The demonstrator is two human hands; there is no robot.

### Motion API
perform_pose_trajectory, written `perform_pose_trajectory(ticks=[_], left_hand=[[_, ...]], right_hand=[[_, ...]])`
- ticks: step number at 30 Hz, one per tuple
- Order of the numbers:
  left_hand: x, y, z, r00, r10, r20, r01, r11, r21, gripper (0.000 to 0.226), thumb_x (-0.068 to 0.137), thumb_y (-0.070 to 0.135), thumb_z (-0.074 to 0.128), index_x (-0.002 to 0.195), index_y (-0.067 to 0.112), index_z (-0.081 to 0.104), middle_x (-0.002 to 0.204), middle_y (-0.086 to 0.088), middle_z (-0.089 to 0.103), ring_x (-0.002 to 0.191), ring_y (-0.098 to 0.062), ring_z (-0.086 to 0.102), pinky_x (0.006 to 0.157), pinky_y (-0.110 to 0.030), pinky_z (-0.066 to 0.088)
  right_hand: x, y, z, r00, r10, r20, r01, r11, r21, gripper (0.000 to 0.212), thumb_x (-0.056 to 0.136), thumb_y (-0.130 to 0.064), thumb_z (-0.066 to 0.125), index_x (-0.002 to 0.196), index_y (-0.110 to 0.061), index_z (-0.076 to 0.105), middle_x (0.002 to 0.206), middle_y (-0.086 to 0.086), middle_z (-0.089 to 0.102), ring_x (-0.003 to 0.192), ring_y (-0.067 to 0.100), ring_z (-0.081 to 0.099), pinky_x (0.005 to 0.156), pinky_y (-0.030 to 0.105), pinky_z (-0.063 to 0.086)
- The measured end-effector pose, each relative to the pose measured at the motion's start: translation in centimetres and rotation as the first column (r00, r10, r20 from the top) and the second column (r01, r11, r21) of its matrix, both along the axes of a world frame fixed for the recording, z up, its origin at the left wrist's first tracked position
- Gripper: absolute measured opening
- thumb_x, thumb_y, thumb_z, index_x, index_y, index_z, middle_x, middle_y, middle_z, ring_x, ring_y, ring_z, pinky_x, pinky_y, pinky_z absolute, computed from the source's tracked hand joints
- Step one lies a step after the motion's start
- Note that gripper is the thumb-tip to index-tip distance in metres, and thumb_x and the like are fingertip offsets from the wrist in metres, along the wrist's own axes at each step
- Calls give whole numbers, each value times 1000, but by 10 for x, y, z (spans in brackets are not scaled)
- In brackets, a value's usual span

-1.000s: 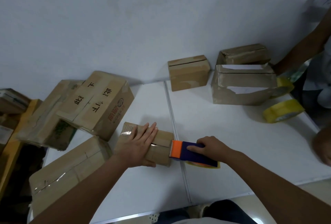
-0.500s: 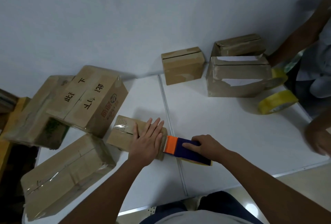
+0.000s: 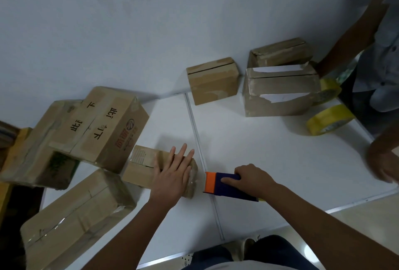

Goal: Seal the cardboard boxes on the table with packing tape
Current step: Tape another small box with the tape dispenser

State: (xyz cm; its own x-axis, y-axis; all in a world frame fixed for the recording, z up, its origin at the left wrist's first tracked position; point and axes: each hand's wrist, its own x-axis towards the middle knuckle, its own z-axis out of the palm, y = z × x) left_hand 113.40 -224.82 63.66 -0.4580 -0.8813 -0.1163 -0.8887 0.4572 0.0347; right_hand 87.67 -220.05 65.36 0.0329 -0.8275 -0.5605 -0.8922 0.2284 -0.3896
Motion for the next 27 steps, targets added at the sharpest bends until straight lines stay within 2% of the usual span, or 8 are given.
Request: perform_pose_trajectory(ticks=[2, 4, 7, 12, 15, 20, 24, 27], left_hand=[[-9, 5, 2, 1000, 18, 22, -18, 1000, -2, 53, 105, 43, 13, 154, 33, 30, 160, 7, 32, 150, -26, 21, 113, -67, 17], [-15, 10, -1, 999, 51, -4, -51, 999, 16, 55, 104, 48, 18, 156, 33, 25, 163, 9, 24, 152, -24, 8, 114, -70, 12], [-12, 12, -3, 993, 115, -42, -113, 993, 39, 68, 97, 68, 25, 156, 36, 18, 165, 14, 10, 153, -21, -2, 115, -63, -7], [-7, 13, -4, 996, 90, -28, -89, 996, 30, 71, 90, 59, 41, 154, 32, 26, 162, 8, 26, 151, -28, 19, 112, -71, 17], [-8, 13, -5, 996, 88, -17, -88, 996, 32, 70, 91, 57, 39, 155, 31, 26, 162, 7, 26, 151, -30, 19, 112, -72, 17], [-3, 13, -3, 999, 30, -36, -28, 998, 62, 73, 92, 61, 31, 157, 34, 14, 166, 11, 11, 153, -27, 1, 115, -70, 2], [3, 12, -2, 997, -59, -44, 61, 996, 59, 73, 90, 58, 38, 157, 33, 19, 165, 10, 14, 153, -28, 3, 114, -71, 9], [8, 2, 2, 971, -237, -38, 239, 969, 62, 75, 89, 57, 41, 157, 35, 18, 165, 13, 12, 153, -24, -2, 113, -71, 10]], right_hand=[[8, 0, 0, 999, 4, -51, -3, 1000, 6, 59, 88, -71, 44, 84, -13, 57, 75, -1, 55, 71, 17, 57, 63, 28, 45], [14, -1, 2, 997, -4, -79, 4, 1000, 11, 57, 89, -70, 43, 81, -14, 52, 71, -3, 48, 68, 16, 53, 61, 26, 42], [23, -7, 11, 994, 0, -106, 2, 1000, 22, 55, 91, -68, 42, 82, -14, 50, 70, -3, 44, 71, 17, 52, 64, 27, 41], [49, -19, 21, 981, 42, -187, -38, 999, 25, 54, 93, -66, 39, 87, -13, 51, 69, -3, 42, 75, 17, 53, 65, 28, 41], [59, -31, 25, 967, 66, -246, -59, 998, 36, 54, 93, -65, 41, 88, -13, 54, 71, -1, 44, 77, 18, 54, 66, 29, 41], [53, -42, 21, 887, 157, -435, -122, 987, 106, 39, 95, -46, 52, 114, -13, 63, 108, 2, 61, 103, 20, 60, 75, 28, 39], [31, -49, 21, 933, -105, -344, 119, 993, 20, 51, 97, -59, 37, 96, -13, 58, 88, 3, 57, 84, 22, 59, 68, 29, 41], [32, -57, 10, 902, -206, -379, 161, 976, -147, 50, 100, -54, 35, 107, -9, 54, 94, 6, 62, 85, 23, 62, 66, 30, 41]])
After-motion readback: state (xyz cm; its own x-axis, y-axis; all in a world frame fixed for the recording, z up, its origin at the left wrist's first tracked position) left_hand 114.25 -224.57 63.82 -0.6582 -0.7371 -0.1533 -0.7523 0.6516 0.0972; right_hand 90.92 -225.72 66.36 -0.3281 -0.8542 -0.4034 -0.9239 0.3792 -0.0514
